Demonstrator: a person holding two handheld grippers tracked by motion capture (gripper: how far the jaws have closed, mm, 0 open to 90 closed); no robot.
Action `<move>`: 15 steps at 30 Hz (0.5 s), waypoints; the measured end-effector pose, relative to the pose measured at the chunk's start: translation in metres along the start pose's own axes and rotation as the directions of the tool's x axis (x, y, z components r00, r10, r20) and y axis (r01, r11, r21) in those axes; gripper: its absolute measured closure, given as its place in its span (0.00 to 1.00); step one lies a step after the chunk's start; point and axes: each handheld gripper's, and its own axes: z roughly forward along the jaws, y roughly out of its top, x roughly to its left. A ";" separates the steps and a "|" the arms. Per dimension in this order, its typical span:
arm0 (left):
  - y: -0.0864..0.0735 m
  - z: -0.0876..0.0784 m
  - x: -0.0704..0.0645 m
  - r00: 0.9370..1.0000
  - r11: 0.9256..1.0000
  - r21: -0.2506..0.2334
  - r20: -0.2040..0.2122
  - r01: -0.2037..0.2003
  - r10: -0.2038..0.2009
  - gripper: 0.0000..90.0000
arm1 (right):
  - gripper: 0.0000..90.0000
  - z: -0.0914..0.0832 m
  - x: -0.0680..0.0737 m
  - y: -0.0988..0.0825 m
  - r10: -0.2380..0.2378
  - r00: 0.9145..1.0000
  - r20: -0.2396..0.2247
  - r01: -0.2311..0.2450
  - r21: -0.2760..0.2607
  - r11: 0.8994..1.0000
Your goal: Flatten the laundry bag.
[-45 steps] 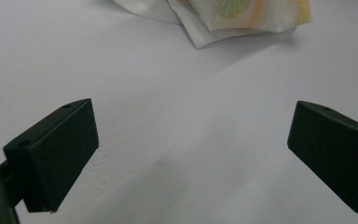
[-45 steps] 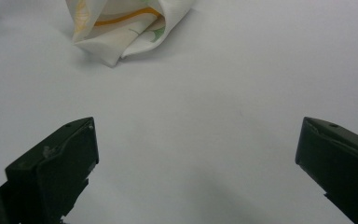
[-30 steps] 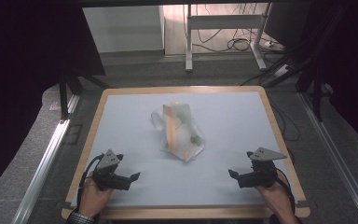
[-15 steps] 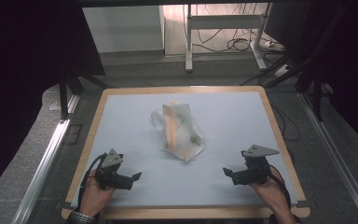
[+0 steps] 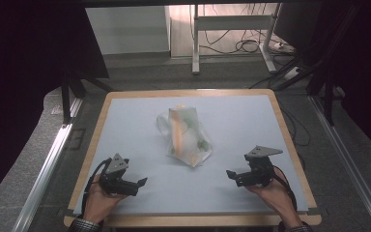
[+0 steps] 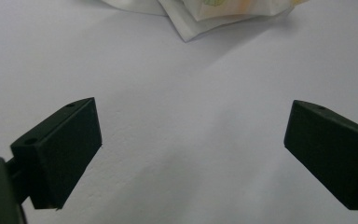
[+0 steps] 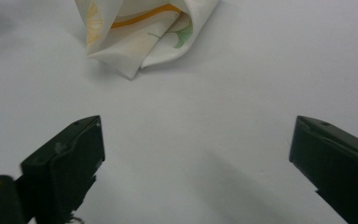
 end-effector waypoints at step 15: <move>0.010 0.002 -0.003 0.999 0.999 -0.015 0.002 -0.045 0.045 0.18 | 0.37 0.012 0.004 0.017 -0.064 0.998 -0.001 0.064 0.001 0.998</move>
